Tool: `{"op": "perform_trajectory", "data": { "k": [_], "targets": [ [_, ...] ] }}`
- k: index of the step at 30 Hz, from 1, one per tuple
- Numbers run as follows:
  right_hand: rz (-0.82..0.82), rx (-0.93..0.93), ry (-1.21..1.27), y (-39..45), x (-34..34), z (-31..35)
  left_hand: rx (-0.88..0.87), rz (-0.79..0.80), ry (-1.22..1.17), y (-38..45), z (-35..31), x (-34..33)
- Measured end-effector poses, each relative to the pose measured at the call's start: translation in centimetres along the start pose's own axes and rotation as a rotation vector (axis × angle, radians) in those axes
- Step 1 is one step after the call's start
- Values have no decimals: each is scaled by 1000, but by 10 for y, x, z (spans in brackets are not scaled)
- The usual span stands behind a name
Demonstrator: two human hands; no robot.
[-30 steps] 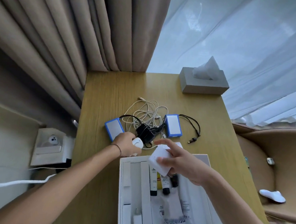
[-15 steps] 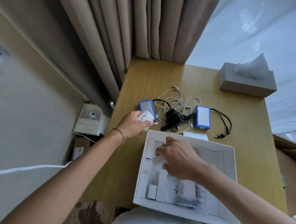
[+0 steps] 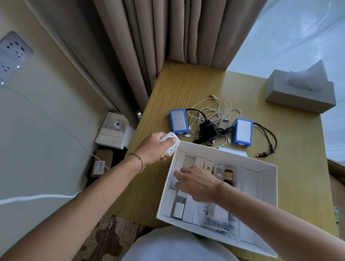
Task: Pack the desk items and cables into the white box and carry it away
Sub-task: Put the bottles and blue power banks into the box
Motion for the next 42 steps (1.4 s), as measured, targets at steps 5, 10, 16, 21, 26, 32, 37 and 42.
{"op": "perform_trajectory", "data": {
  "k": [5,10,16,21,26,32,37,42],
  "targets": [
    [11,-8,-5,1,-10,7,0,23,-73,-2,-4,-2],
    [-70,-225,261,-5,-9,-6,22,65,-174,-2,-11,-11],
    [-440,-613,1700,-31,9,-47,-38,131,-66,-3,-19,-26],
    [-493,-592,2005,-42,8,-48,-201,68,114,-5,-25,-34],
    [-395,-981,1842,-45,-21,-52,-308,-176,376,7,-21,-16],
    [-217,-1207,1617,-33,-48,-56,-267,-141,448,15,3,-11],
    [-166,-1275,1346,-22,-51,-65,-271,-113,412,17,6,-14],
    [-166,-1269,1215,-18,-50,-70,-271,-101,409,16,10,-15]
  ]
}}
Point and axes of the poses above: each hand's wrist, its own y-axis towards the middle knuckle, its own x-axis out of the back of the hand, z = x × y, the point moved 5 cm from there along y, towards the middle knuckle, and after that the axes turned 4 degrees about -y, right-handed, at the moved point
